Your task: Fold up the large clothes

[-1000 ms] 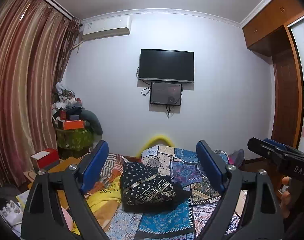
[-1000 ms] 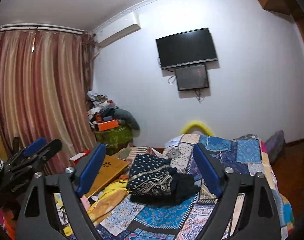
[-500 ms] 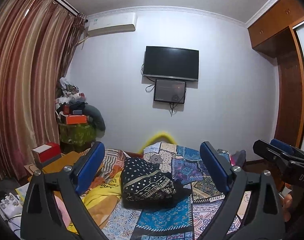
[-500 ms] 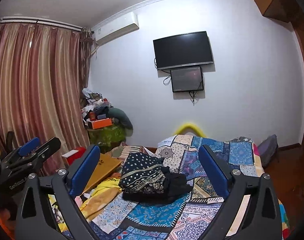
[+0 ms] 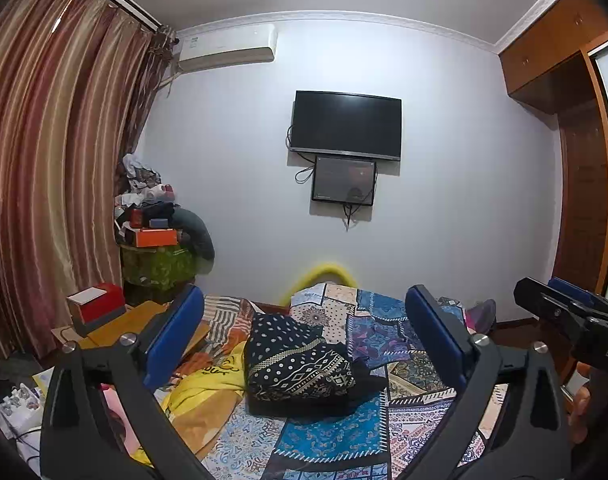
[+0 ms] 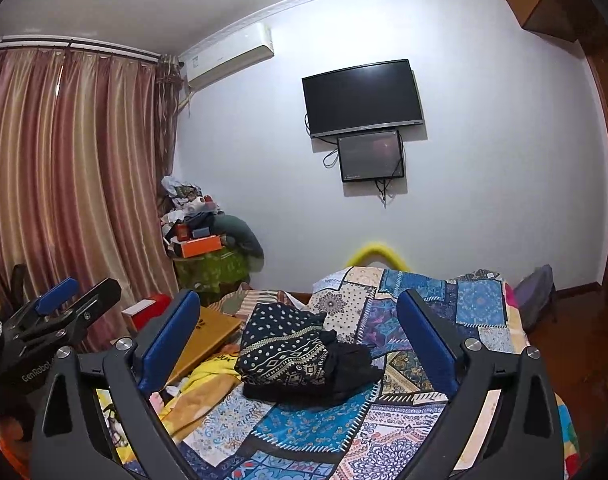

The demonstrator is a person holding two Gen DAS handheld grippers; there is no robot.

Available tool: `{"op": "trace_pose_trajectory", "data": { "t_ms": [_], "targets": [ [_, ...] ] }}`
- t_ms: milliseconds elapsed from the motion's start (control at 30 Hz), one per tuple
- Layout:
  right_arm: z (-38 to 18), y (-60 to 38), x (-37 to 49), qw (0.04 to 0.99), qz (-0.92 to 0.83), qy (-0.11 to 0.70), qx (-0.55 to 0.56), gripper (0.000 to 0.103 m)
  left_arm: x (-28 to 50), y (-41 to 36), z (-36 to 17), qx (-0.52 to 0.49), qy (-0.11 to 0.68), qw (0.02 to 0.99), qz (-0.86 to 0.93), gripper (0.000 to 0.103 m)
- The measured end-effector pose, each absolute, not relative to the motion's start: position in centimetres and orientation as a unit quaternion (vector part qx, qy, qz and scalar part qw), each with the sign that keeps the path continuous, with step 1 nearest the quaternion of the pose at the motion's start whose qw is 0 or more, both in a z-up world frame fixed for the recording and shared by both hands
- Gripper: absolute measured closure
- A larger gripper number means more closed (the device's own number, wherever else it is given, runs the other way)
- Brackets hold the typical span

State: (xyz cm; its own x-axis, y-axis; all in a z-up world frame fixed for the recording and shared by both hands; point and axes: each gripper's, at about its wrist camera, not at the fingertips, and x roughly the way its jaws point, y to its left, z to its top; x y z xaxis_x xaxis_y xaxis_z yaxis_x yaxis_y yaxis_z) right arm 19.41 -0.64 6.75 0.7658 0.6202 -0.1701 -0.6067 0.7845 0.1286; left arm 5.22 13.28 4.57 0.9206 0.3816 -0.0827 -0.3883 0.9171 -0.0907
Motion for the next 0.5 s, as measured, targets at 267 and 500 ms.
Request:
{"op": "trace_pose_trajectory", "data": {
  "t_ms": [267, 500],
  "targets": [
    [6.99, -0.75, 19.52, 0.939, 0.327, 0.106, 0.031, 0.005, 5.25, 13.13, 4.32, -0.046, 0.030, 0.978, 0.199, 0.001],
    [7.04, -0.56, 19.57, 0.938, 0.329, 0.109, 0.025, 0.005, 5.63, 12.93, 4.06, -0.043, 0.035, 0.979, 0.196, 0.001]
  ]
}}
